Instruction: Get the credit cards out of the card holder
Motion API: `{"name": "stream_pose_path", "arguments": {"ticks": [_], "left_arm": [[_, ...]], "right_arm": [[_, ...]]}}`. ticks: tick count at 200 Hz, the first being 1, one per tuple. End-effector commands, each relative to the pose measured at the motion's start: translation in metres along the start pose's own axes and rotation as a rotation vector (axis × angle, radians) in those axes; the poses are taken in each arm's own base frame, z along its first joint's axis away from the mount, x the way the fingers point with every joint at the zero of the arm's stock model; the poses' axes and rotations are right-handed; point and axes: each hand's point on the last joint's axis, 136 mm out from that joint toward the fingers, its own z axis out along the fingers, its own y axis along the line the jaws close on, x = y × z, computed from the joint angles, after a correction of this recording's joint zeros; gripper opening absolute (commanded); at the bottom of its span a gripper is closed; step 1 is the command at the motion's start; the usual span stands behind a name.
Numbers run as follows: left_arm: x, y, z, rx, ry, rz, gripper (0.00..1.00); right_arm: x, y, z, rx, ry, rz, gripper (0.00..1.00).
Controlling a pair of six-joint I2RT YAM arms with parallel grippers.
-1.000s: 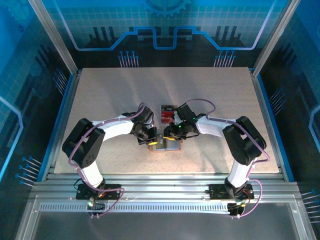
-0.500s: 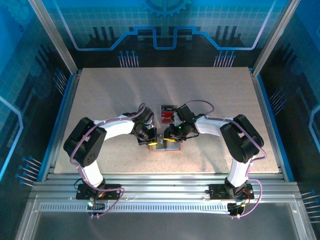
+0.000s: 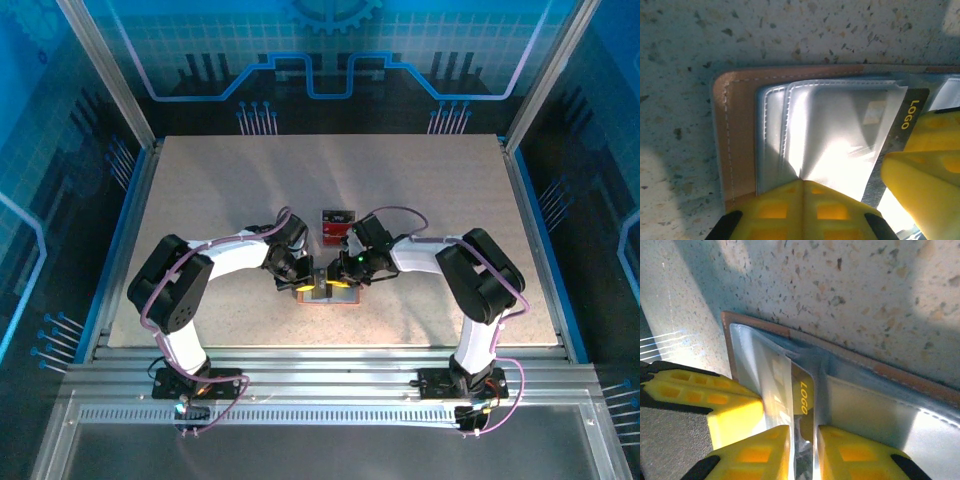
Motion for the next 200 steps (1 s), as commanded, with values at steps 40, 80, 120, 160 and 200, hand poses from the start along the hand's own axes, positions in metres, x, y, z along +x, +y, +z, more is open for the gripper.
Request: {"name": "stream_pose_path", "arguments": {"ticks": [40,80,120,160,200], "left_arm": [[0.008,0.019,0.008,-0.086,0.036,-0.007,0.01],[0.008,0.02,0.005,-0.102,0.029,0.001,0.01],[0.011,0.025,0.006,-0.113,0.03,-0.004,0.01],[0.01,0.023,0.003,-0.107,0.023,-0.002,0.02],[0.008,0.018,-0.001,-0.097,0.013,0.009,0.04]], "right_arm": [[-0.002,0.01,-0.011,-0.052,-0.02,0.006,0.16],[0.005,-0.007,-0.015,0.002,-0.015,0.024,0.1],[0.007,-0.016,-0.025,0.038,-0.018,0.031,0.06],[0.011,-0.025,-0.036,0.109,-0.012,0.02,0.06],[0.002,-0.007,-0.055,0.095,-0.047,-0.017,0.06]]}}
